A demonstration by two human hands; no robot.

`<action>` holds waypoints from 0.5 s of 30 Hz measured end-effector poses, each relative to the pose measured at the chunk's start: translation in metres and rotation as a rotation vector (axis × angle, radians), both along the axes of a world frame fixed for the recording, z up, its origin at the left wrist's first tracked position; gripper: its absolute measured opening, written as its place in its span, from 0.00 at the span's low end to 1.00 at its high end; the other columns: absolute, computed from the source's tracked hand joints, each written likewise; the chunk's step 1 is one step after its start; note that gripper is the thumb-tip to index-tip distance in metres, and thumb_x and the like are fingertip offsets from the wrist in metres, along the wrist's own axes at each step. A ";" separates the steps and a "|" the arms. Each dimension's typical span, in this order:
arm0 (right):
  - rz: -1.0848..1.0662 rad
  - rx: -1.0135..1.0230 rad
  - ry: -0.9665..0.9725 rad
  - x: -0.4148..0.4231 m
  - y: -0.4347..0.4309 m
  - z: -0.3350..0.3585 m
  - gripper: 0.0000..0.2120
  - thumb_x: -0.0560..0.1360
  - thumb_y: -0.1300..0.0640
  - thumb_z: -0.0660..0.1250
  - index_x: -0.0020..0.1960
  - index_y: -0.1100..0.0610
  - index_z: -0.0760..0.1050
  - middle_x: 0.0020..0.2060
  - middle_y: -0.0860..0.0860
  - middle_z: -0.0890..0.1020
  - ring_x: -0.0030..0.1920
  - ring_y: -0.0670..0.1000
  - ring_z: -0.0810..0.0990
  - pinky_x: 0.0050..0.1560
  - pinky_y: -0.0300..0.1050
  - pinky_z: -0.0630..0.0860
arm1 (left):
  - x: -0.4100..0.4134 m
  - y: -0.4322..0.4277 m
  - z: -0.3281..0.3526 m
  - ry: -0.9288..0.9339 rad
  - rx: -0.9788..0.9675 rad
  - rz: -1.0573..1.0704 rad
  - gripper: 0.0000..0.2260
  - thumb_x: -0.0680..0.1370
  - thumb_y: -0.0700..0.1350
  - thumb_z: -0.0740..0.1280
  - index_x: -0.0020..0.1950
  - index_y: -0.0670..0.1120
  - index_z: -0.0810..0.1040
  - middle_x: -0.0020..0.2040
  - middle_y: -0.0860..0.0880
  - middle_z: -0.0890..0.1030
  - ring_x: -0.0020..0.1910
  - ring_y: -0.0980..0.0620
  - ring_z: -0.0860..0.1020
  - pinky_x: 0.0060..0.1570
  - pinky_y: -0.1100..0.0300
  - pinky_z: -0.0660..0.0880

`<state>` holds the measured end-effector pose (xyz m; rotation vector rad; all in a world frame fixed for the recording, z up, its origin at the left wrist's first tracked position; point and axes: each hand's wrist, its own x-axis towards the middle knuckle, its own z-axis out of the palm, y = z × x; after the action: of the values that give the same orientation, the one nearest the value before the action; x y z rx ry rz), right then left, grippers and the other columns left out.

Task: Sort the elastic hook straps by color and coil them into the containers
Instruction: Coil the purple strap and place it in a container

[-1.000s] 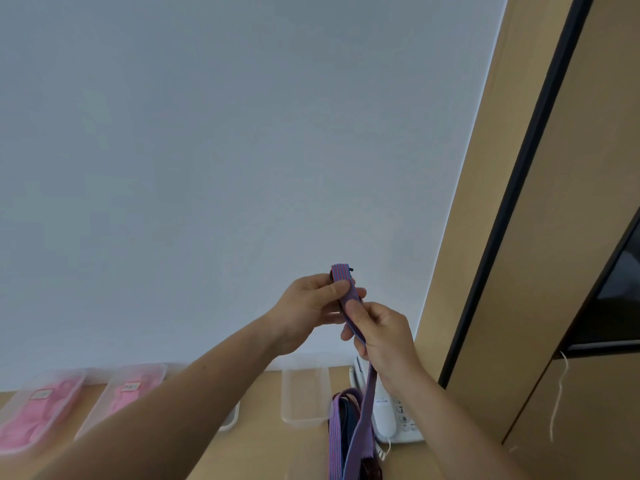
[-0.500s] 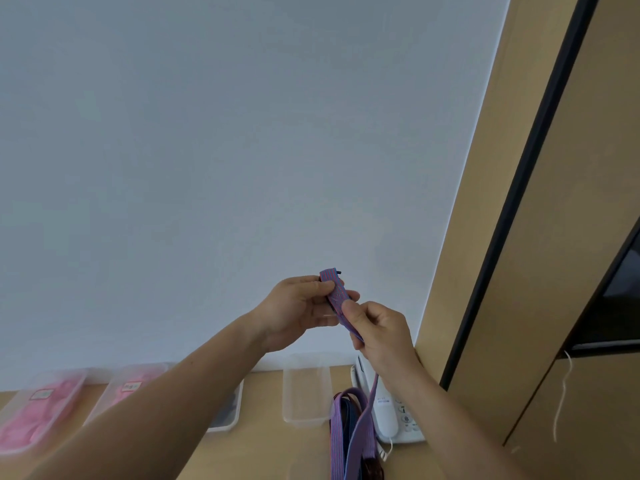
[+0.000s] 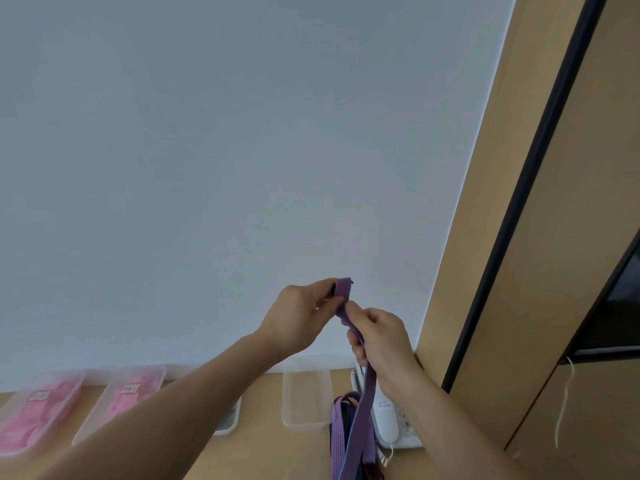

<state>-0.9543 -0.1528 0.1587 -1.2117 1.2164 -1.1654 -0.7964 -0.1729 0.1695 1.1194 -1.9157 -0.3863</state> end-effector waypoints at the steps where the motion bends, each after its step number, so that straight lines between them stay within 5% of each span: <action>1: 0.013 -0.005 -0.020 0.001 0.001 0.001 0.24 0.80 0.48 0.64 0.47 0.73 0.74 0.25 0.50 0.74 0.22 0.49 0.65 0.24 0.40 0.63 | -0.001 0.002 -0.002 -0.067 -0.076 0.000 0.09 0.83 0.49 0.61 0.53 0.49 0.80 0.40 0.55 0.83 0.32 0.47 0.74 0.39 0.53 0.76; 5: 0.027 0.001 -0.108 0.003 0.001 0.004 0.26 0.82 0.44 0.58 0.47 0.69 0.75 0.24 0.49 0.70 0.22 0.47 0.62 0.25 0.40 0.58 | 0.001 0.004 -0.003 -0.305 -0.344 0.033 0.13 0.84 0.49 0.56 0.56 0.48 0.79 0.37 0.54 0.80 0.31 0.50 0.73 0.32 0.53 0.76; 7: 0.032 0.007 -0.120 0.003 0.000 0.005 0.27 0.81 0.41 0.56 0.44 0.63 0.78 0.25 0.50 0.70 0.22 0.48 0.62 0.25 0.40 0.57 | 0.001 0.003 -0.003 -0.395 -0.457 0.037 0.09 0.80 0.38 0.62 0.56 0.44 0.80 0.38 0.53 0.79 0.31 0.51 0.73 0.26 0.55 0.75; 9: 0.039 -0.009 -0.128 0.003 0.001 0.004 0.25 0.81 0.42 0.59 0.46 0.64 0.78 0.26 0.50 0.71 0.22 0.46 0.64 0.25 0.40 0.58 | 0.002 0.000 -0.005 -0.460 -0.562 0.039 0.16 0.74 0.32 0.60 0.58 0.42 0.80 0.42 0.50 0.80 0.34 0.51 0.76 0.25 0.56 0.75; 12: 0.042 -0.019 -0.162 0.001 0.001 -0.001 0.24 0.81 0.46 0.62 0.48 0.69 0.76 0.26 0.50 0.72 0.22 0.46 0.64 0.26 0.40 0.58 | 0.005 -0.005 -0.010 -0.519 -0.714 0.027 0.20 0.73 0.29 0.62 0.62 0.41 0.80 0.53 0.43 0.84 0.48 0.44 0.83 0.35 0.53 0.81; 15: 0.046 -0.038 -0.184 -0.004 0.001 -0.003 0.18 0.81 0.50 0.63 0.44 0.66 0.77 0.28 0.52 0.74 0.24 0.48 0.63 0.26 0.40 0.58 | 0.005 -0.009 -0.018 -0.516 -0.567 0.008 0.26 0.72 0.26 0.66 0.69 0.43 0.76 0.67 0.44 0.78 0.64 0.45 0.78 0.53 0.54 0.81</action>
<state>-0.9583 -0.1520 0.1562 -1.1279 1.0286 -1.2414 -0.7910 -0.1820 0.1514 0.8861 -2.2527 0.4795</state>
